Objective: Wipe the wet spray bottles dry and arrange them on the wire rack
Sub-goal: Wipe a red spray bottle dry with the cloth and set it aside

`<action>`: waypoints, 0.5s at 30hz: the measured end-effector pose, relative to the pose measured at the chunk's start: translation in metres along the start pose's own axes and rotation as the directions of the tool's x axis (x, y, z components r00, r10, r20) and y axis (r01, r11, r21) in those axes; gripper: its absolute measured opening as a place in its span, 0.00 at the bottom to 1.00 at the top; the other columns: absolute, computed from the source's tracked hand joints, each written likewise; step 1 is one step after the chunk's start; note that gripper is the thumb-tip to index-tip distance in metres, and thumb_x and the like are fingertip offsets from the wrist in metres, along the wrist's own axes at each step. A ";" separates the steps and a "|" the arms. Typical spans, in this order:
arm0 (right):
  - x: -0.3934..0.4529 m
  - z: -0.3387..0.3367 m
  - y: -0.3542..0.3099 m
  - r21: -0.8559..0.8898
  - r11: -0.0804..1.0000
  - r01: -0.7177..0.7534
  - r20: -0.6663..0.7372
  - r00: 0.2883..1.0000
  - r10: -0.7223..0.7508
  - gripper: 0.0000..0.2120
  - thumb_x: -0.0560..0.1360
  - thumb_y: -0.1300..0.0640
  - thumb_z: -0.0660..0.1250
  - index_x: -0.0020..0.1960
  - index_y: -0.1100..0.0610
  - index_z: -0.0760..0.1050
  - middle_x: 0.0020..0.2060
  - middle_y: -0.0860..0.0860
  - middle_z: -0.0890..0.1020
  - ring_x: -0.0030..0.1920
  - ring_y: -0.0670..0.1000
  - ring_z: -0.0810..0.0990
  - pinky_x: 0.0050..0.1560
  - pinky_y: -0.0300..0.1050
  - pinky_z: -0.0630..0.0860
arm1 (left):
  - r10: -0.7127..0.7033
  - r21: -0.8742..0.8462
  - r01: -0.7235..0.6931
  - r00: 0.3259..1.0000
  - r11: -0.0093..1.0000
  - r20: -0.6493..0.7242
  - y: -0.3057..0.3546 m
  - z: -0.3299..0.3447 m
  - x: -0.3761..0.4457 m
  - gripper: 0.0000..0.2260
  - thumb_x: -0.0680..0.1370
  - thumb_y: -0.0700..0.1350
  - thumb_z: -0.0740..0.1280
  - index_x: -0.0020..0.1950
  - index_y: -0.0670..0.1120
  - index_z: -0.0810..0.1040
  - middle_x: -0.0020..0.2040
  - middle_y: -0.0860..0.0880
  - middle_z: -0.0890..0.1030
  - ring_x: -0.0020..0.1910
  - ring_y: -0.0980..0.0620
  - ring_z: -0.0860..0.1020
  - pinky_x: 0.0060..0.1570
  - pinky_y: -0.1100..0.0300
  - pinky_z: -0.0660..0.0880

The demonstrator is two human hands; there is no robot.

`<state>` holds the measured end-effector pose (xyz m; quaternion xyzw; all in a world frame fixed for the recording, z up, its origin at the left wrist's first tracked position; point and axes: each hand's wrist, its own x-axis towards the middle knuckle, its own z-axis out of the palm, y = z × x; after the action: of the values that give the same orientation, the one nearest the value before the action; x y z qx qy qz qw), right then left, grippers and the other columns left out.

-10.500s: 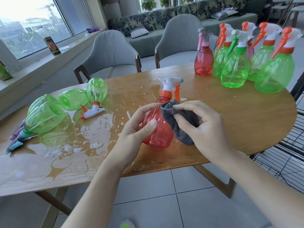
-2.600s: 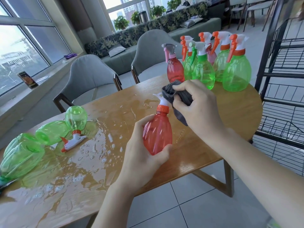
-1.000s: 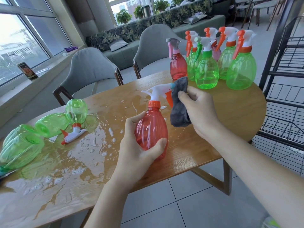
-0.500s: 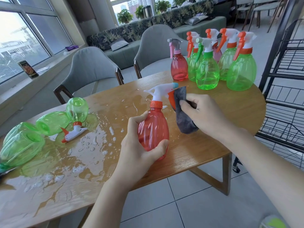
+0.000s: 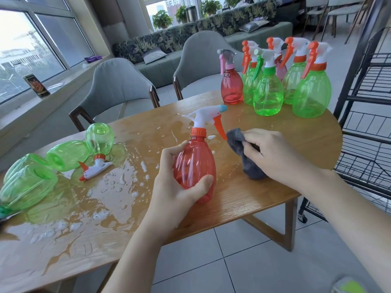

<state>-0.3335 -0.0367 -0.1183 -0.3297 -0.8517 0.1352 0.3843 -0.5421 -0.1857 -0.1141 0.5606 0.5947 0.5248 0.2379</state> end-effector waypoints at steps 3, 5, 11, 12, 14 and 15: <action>0.003 -0.016 -0.003 -0.038 0.998 -0.049 -0.121 0.992 0.044 0.10 0.82 0.65 0.64 0.42 0.65 0.76 0.34 0.55 0.77 0.34 0.51 0.73 0.36 0.41 0.65 | -0.007 0.003 0.007 1.000 1.000 0.008 0.002 0.000 0.000 0.34 0.67 0.59 0.82 0.68 0.63 0.70 0.63 0.58 0.83 0.62 0.50 0.84 0.61 0.42 0.83; 0.010 -0.027 -0.008 -0.041 0.996 -0.075 -0.213 0.975 0.065 0.11 0.82 0.65 0.64 0.41 0.64 0.75 0.32 0.53 0.73 0.32 0.45 0.70 0.35 0.34 0.64 | 0.024 0.068 -0.026 0.999 0.997 0.030 0.004 0.001 0.000 0.32 0.68 0.57 0.83 0.67 0.65 0.70 0.63 0.62 0.82 0.61 0.53 0.84 0.60 0.47 0.83; 0.022 -0.037 -0.021 -0.016 0.997 -0.078 -0.207 0.976 0.073 0.12 0.84 0.65 0.61 0.61 0.61 0.82 0.38 0.44 0.76 0.34 0.45 0.70 0.40 0.24 0.65 | 0.154 0.258 -0.173 0.984 0.951 0.091 0.002 0.008 0.001 0.34 0.70 0.43 0.85 0.69 0.63 0.72 0.63 0.63 0.81 0.60 0.57 0.83 0.53 0.69 0.77; 0.021 -0.039 -0.024 -0.010 0.997 -0.072 -0.170 0.983 0.070 0.15 0.84 0.65 0.61 0.66 0.60 0.81 0.41 0.44 0.77 0.37 0.43 0.71 0.42 0.21 0.64 | 0.178 0.292 -0.198 0.980 0.936 0.095 0.002 0.007 0.002 0.35 0.70 0.44 0.85 0.68 0.65 0.72 0.66 0.63 0.80 0.62 0.56 0.82 0.54 0.70 0.77; 0.019 -0.040 -0.027 -0.012 0.998 -0.055 -0.123 0.991 0.054 0.17 0.83 0.66 0.61 0.69 0.58 0.79 0.44 0.47 0.80 0.43 0.40 0.73 0.44 0.20 0.63 | 0.218 0.353 -0.243 0.970 0.904 0.109 0.001 0.005 0.003 0.37 0.70 0.46 0.85 0.68 0.71 0.70 0.69 0.66 0.76 0.64 0.57 0.80 0.55 0.71 0.75; 0.019 -0.041 -0.029 -0.009 0.999 -0.047 -0.114 0.992 0.046 0.18 0.83 0.66 0.61 0.70 0.57 0.79 0.45 0.49 0.81 0.43 0.42 0.75 0.44 0.23 0.65 | 0.226 0.372 -0.253 0.967 0.893 0.117 0.001 0.005 0.002 0.37 0.69 0.47 0.85 0.67 0.73 0.70 0.71 0.67 0.74 0.65 0.58 0.78 0.56 0.72 0.74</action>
<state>-0.3250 -0.0469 -0.0660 -0.3590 -0.8211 0.1201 0.4272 -0.5377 -0.1817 -0.1143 0.6833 0.6034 0.4035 0.0779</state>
